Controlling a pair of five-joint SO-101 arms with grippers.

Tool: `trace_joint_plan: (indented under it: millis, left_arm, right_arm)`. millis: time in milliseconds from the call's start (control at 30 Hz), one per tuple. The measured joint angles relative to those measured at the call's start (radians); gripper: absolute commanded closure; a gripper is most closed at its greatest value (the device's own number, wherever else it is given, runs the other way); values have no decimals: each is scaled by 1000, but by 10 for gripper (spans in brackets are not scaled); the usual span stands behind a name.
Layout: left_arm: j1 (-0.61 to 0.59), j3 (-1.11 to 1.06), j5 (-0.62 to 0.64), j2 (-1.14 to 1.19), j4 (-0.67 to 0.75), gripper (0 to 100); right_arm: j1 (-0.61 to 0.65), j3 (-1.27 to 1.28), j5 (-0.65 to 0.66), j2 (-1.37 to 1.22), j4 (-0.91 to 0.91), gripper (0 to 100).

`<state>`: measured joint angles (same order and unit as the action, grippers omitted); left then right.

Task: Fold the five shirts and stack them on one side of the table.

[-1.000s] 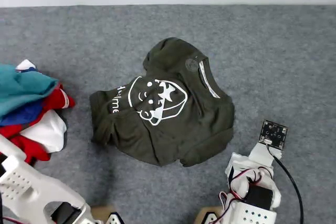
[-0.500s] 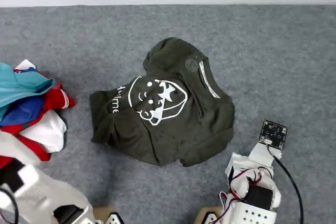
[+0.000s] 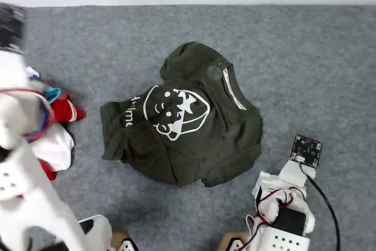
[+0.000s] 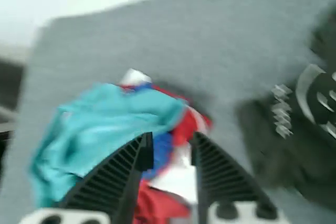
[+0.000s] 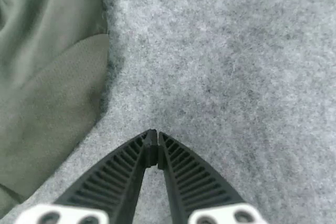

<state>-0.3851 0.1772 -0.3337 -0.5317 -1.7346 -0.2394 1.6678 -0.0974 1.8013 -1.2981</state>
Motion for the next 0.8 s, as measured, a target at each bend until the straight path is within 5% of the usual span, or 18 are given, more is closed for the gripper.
trace_joint_plan:
  millis: [133,367,800]
  left_arm:
    - [104,-215,0,-92,0,996]
    - [201,-437,0,-117,0,994]
    - [413,-724,8,-118,15,993]
  right_arm:
    - [2,0,18,0,-5,984]
    - [35,-126,334,0,-15,983]
    - [57,-413,405,-38,-161,988]
